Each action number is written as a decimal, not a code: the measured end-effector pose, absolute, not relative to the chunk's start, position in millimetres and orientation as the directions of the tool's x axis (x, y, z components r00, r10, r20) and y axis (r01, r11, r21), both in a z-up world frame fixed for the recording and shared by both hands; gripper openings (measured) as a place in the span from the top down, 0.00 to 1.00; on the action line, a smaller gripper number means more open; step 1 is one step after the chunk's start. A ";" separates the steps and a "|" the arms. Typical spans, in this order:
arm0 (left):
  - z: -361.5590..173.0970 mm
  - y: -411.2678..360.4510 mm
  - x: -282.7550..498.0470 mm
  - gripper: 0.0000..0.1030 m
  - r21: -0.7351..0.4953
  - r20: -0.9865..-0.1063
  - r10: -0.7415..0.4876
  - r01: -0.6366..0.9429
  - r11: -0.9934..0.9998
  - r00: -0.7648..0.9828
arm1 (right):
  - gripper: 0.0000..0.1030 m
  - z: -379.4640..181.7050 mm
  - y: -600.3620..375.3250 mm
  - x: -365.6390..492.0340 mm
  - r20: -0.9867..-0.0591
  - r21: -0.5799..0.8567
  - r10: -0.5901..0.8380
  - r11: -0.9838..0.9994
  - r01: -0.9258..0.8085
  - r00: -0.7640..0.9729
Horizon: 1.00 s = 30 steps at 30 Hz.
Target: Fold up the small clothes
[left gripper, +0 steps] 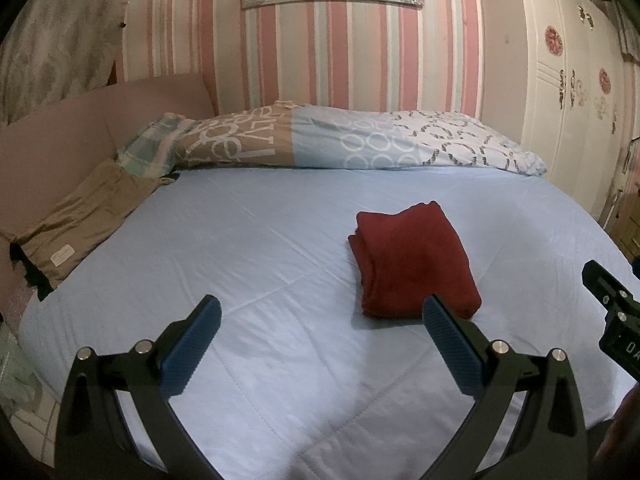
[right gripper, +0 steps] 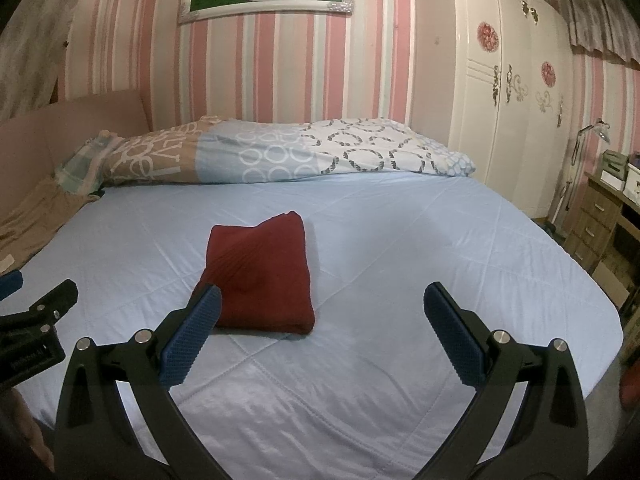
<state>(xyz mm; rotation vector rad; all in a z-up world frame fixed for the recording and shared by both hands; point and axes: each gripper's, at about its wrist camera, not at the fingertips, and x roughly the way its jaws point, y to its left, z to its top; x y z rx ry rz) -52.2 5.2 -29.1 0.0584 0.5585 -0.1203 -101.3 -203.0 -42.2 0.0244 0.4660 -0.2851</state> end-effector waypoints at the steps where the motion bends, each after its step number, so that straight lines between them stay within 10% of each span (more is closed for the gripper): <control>1: -29.6 5.1 -51.9 0.02 0.021 -0.533 -0.099 0.130 0.991 0.841 | 0.03 -41.9 -203.1 -100.9 -0.448 -0.042 -0.266 0.960 0.277 0.854; 30: -29.2 0.3 -58.2 0.02 0.048 -0.515 -0.088 0.131 0.990 0.852 | 0.03 -45.9 -205.4 -99.3 -0.452 -0.051 -0.275 0.958 0.282 0.849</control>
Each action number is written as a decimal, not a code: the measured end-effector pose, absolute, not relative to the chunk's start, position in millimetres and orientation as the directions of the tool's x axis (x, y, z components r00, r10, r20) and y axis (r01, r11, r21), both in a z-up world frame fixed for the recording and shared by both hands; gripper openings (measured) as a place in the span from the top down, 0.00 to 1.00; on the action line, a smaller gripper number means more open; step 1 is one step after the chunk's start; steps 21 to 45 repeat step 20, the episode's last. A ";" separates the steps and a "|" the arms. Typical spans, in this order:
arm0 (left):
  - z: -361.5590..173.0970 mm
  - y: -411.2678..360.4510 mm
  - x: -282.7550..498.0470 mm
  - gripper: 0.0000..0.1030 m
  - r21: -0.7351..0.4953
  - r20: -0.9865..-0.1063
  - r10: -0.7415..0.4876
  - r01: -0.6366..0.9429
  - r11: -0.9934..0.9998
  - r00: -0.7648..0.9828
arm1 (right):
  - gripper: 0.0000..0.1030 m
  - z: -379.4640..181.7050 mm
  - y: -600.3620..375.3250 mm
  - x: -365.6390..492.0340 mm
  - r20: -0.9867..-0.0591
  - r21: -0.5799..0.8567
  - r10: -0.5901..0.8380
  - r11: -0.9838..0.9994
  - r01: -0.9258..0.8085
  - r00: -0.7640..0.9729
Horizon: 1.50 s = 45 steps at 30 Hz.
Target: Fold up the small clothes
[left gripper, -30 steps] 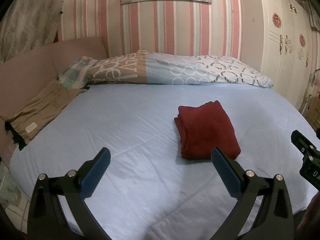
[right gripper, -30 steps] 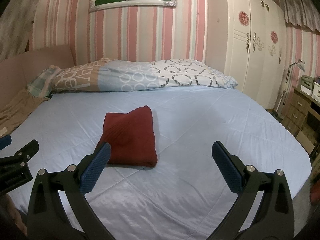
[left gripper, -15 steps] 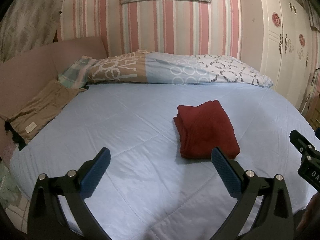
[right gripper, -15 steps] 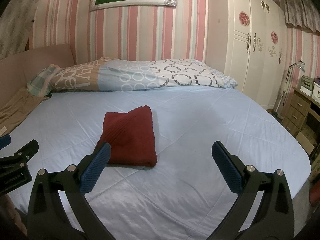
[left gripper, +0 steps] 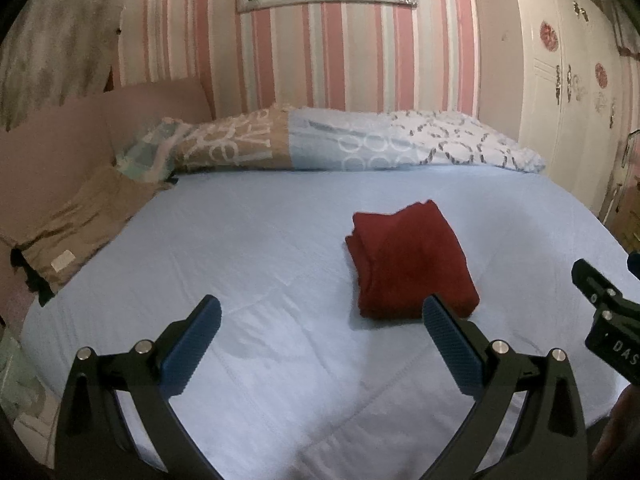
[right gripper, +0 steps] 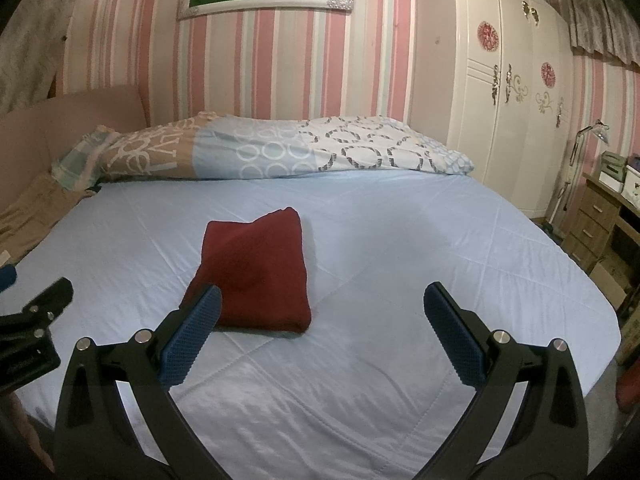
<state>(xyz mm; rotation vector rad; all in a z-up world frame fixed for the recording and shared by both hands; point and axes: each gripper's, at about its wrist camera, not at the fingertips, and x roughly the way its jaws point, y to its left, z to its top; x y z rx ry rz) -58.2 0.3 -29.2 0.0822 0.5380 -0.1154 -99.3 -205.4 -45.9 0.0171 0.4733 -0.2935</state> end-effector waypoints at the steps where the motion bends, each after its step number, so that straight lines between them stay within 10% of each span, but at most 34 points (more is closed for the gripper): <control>1: -28.7 -1.7 -60.4 0.02 0.065 -0.507 -0.079 0.129 0.990 0.859 | 0.03 -46.2 -205.3 -98.5 -0.452 -0.049 -0.274 0.958 0.283 0.849; 45: -30.3 -4.8 -53.3 0.02 0.087 -0.532 -0.073 0.141 0.986 0.843 | 0.03 -55.1 -204.6 -97.1 -0.464 -0.049 -0.272 0.958 0.282 0.843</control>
